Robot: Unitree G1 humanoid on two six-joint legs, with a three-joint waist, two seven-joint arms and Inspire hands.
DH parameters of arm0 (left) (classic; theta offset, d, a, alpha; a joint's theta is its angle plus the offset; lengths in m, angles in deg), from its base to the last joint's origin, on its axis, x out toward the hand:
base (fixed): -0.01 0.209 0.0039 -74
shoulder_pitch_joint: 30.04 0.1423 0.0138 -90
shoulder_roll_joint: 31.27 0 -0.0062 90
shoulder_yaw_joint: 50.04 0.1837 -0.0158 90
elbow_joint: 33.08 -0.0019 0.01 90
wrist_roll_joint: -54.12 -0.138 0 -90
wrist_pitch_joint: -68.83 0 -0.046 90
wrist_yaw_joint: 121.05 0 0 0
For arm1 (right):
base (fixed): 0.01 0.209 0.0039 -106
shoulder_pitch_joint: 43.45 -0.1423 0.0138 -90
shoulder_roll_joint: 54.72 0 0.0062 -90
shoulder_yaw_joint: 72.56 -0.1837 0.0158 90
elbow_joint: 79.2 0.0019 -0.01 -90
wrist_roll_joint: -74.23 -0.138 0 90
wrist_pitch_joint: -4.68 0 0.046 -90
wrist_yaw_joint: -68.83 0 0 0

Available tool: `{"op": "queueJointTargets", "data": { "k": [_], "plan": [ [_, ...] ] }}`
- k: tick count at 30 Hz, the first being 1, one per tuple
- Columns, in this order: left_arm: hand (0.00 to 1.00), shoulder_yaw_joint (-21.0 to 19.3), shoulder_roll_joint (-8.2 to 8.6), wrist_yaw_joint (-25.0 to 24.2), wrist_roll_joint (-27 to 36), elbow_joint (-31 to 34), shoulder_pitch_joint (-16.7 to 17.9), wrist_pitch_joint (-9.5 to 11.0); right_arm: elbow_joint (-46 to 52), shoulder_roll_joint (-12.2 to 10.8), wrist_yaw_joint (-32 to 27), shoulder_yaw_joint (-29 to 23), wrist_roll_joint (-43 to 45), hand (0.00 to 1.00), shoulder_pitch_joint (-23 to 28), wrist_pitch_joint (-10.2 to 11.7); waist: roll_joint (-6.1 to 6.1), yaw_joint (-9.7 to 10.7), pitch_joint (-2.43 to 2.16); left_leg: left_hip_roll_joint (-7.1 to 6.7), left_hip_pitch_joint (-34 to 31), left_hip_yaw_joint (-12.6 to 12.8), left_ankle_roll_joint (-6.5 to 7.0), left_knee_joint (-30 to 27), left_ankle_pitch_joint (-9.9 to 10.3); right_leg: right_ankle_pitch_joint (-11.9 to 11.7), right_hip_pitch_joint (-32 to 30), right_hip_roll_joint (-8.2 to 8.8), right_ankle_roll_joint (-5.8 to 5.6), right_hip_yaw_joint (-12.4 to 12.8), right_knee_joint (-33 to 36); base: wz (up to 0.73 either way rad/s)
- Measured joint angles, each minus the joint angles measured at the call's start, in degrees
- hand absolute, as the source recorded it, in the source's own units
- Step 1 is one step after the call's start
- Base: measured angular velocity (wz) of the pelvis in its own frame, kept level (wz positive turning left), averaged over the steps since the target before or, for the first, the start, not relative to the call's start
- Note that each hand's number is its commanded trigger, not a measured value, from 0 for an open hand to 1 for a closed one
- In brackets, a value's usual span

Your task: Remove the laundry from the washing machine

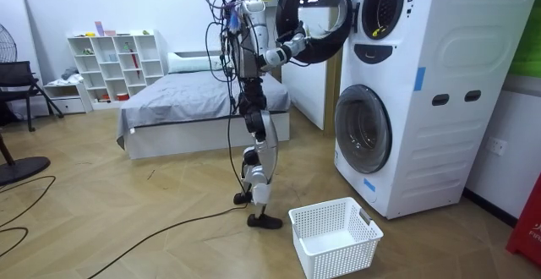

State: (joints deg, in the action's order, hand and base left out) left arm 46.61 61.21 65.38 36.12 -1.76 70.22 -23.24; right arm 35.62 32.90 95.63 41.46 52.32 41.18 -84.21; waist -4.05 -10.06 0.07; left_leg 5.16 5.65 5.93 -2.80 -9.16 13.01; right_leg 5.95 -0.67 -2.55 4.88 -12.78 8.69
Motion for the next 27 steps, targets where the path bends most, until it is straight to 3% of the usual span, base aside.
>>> {"op": "queueJointTargets", "data": {
  "k": [16,22,27],
  "plan": [
    [0.00,-0.29,0.31,0.19,0.47,-1.13,-0.57,0.04,-0.42,0.04,2.12,1.80,0.18,0.00,0.00,-0.09,0.26,-1.26,0.17,-0.19,-0.11,-0.04,0.15,0.43,-0.09,0.32,0.25,0.44,-0.34,-1.06,-0.16,0.03],
    [0.00,0.11,0.34,0.17,1.59,-1.37,-1.81,0.03,-0.93,0.03,1.67,2.36,1.72,0.00,-0.18,-0.08,0.34,-1.43,0.22,-0.54,-1.04,-1.35,0.37,0.32,-0.22,0.45,-0.17,0.79,-0.52,-1.75,-0.15,0.09],
    [0.00,0.28,0.32,-0.37,1.58,-2.09,-2.39,0.10,-1.57,-0.15,0.39,4.72,4.05,0.00,-0.36,-0.08,0.35,-3.14,0.23,-0.67,-0.95,-1.47,0.37,0.35,-0.23,0.51,-0.17,0.97,-0.63,-2.03,-0.14,-0.01]
  ]
}}
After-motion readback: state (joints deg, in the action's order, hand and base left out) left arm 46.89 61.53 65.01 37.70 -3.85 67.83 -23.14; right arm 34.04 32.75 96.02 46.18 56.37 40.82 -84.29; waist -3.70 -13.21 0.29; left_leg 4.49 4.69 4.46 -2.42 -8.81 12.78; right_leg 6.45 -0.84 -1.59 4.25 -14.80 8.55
